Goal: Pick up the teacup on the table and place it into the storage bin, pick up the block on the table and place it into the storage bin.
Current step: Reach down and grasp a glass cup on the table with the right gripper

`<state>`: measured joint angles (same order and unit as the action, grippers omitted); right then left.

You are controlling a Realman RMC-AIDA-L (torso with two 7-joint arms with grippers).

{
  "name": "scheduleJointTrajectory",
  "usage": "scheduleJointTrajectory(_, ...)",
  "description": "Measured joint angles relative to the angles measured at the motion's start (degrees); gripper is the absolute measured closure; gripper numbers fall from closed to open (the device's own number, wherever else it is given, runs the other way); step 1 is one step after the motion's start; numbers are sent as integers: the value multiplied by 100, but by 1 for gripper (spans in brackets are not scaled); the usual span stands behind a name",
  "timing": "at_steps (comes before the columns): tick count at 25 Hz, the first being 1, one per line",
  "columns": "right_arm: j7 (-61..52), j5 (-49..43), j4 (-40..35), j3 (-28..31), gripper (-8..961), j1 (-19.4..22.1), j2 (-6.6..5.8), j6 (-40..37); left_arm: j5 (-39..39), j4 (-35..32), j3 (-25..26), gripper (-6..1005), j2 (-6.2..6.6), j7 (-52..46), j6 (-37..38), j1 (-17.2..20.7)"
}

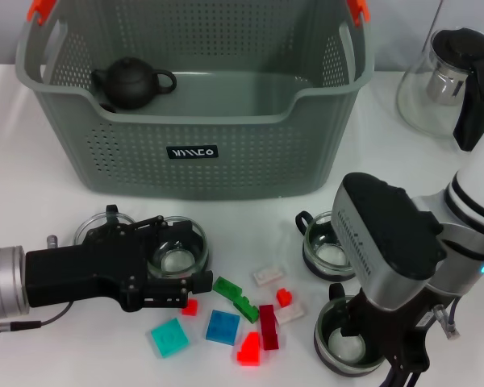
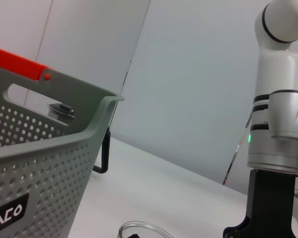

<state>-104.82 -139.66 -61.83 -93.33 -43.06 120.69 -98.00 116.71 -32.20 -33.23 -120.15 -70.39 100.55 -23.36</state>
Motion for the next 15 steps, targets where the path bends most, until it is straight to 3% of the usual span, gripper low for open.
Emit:
scheduleJointTrajectory(8, -151, -28, -158, -299, 33, -14, -2, 86, 0, 35, 0, 72, 0, 2, -47, -2)
scheduleJointTrajectory(15, -270, -109, -198, -487, 151, -36, 3, 106, 0, 39, 0, 72, 0, 15, -54, -2)
